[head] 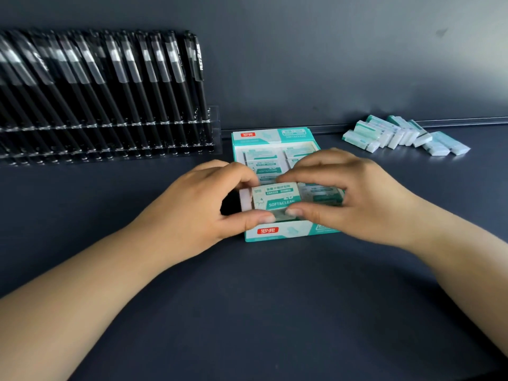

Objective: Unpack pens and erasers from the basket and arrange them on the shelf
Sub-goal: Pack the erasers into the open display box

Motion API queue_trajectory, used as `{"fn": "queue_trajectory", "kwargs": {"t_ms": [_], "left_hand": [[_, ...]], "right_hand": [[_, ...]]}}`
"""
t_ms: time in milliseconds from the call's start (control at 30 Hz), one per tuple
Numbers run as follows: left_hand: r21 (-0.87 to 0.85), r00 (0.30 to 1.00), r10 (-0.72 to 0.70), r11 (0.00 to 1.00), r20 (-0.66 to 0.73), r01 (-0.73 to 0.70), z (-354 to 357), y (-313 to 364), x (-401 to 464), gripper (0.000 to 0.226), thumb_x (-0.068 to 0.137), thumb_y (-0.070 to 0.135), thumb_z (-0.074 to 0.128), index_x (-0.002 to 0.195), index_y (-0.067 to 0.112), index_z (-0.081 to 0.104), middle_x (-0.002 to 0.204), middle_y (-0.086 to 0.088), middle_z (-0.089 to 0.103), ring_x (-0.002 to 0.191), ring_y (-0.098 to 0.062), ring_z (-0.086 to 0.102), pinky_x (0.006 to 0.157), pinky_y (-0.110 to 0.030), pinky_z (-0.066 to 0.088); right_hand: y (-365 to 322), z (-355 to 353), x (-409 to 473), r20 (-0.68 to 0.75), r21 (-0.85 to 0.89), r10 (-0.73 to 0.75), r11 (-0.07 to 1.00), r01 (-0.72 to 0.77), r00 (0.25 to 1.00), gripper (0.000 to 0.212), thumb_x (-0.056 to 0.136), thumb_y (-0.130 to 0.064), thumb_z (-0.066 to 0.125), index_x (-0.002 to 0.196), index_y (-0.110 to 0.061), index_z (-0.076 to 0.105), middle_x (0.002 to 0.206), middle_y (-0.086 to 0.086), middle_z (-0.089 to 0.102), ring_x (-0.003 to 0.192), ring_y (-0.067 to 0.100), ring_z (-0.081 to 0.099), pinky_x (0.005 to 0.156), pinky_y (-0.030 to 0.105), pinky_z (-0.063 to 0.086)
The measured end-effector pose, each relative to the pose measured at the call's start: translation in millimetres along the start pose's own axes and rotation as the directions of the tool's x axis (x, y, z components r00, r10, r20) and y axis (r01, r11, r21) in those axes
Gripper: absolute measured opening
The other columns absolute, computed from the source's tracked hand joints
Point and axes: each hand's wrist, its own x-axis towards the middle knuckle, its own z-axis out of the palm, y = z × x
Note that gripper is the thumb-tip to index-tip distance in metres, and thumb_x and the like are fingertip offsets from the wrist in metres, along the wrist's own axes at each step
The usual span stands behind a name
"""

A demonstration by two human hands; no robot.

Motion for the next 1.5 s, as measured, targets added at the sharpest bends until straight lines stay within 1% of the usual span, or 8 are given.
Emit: {"fn": "queue_trajectory", "kwargs": {"t_ms": [167,333,833,900,1067,1233,1400,1500], "left_hand": [[-0.013,0.993,0.086,0.996,0.083,-0.085,0,-5,-2,0.07,0.064,0.081,0.041,0.117,0.038,0.053,0.094,0.032,0.046,0.097,0.021,0.037,0.09,0.005,0.021],[0.056,0.972,0.193,0.978,0.131,-0.202,8,-6,-4,0.061,0.08,0.072,0.032,0.113,0.031,0.064,0.101,0.019,0.041,0.098,0.002,0.037,0.086,-0.012,0.029],[0.018,0.97,0.226,0.973,0.083,-0.229,8,-9,-1,0.051,0.084,0.066,0.033,0.114,0.032,0.056,0.096,0.017,0.042,0.098,0.018,0.034,0.089,0.003,0.023],[0.014,0.971,0.222,0.974,0.084,-0.224,8,-8,-1,0.051,0.084,0.066,0.034,0.113,0.031,0.057,0.09,0.017,0.041,0.096,0.018,0.035,0.086,0.003,0.024],[-0.015,0.977,0.206,0.978,0.06,-0.206,6,-5,-2,0.055,0.082,0.068,0.036,0.107,0.029,0.064,0.087,0.018,0.045,0.091,0.017,0.039,0.08,0.005,0.027],[-0.034,0.984,0.177,0.984,0.018,-0.176,7,3,-1,0.051,0.077,0.07,0.043,0.101,0.031,0.068,0.081,0.014,0.044,0.082,0.005,0.045,0.078,-0.005,0.035],[0.123,0.974,0.217,0.967,0.068,-0.224,14,30,12,0.044,0.077,0.052,0.047,0.091,0.017,0.07,0.092,0.014,0.059,0.09,-0.003,0.049,0.08,-0.015,0.037],[0.154,0.971,0.199,0.964,0.131,-0.218,18,45,23,0.061,0.078,0.07,0.036,0.1,0.023,0.068,0.1,0.018,0.063,0.099,0.001,0.048,0.088,-0.008,0.032]], "right_hand": [[8,-27,-8,0.09,0.003,0.192,0.981,-0.193,0.977,0.036,0.068,-0.039,0.073,0.102,-0.034,0.065,0.097,-0.031,0.049,0.094,-0.016,0.045,0.085,-0.004,0.026],[15,-48,-16,0.169,0.029,0.298,0.951,-0.307,0.94,0.033,0.069,-0.027,0.069,0.086,-0.052,0.057,0.096,-0.019,0.06,0.095,-0.006,0.05,0.083,0.003,0.033],[19,-40,-13,0.351,0.167,0.353,0.888,-0.429,0.867,0.026,0.059,-0.056,0.061,0.08,-0.043,0.066,0.104,-0.018,0.056,0.106,0.0,0.052,0.102,0.027,0.038],[22,-36,-13,0.341,0.185,0.361,0.879,-0.439,0.868,0.018,0.072,-0.04,0.066,0.088,-0.045,0.062,0.112,-0.017,0.052,0.112,0.002,0.047,0.103,0.028,0.035],[29,-24,-12,0.367,0.204,0.492,0.785,-0.585,0.789,0.068,0.082,-0.025,0.065,0.131,-0.052,0.026,0.144,-0.023,0.018,0.133,0.002,0.018,0.108,0.026,0.018],[34,-20,-10,0.448,0.261,0.485,0.732,-0.629,0.751,0.07,0.085,-0.024,0.062,0.137,-0.049,0.023,0.147,-0.018,0.025,0.136,0.004,0.021,0.115,0.035,0.018],[38,-30,-11,0.373,0.263,0.468,0.775,-0.575,0.801,0.05,0.085,-0.027,0.061,0.13,-0.037,0.042,0.138,-0.012,0.043,0.126,0.001,0.036,0.107,0.024,0.029],[54,-59,-17,0.218,0.167,0.534,0.804,-0.57,0.817,0.033,0.086,-0.03,0.06,0.119,-0.029,0.055,0.113,-0.014,0.055,0.106,0.0,0.048,0.076,0.009,0.035]]}}
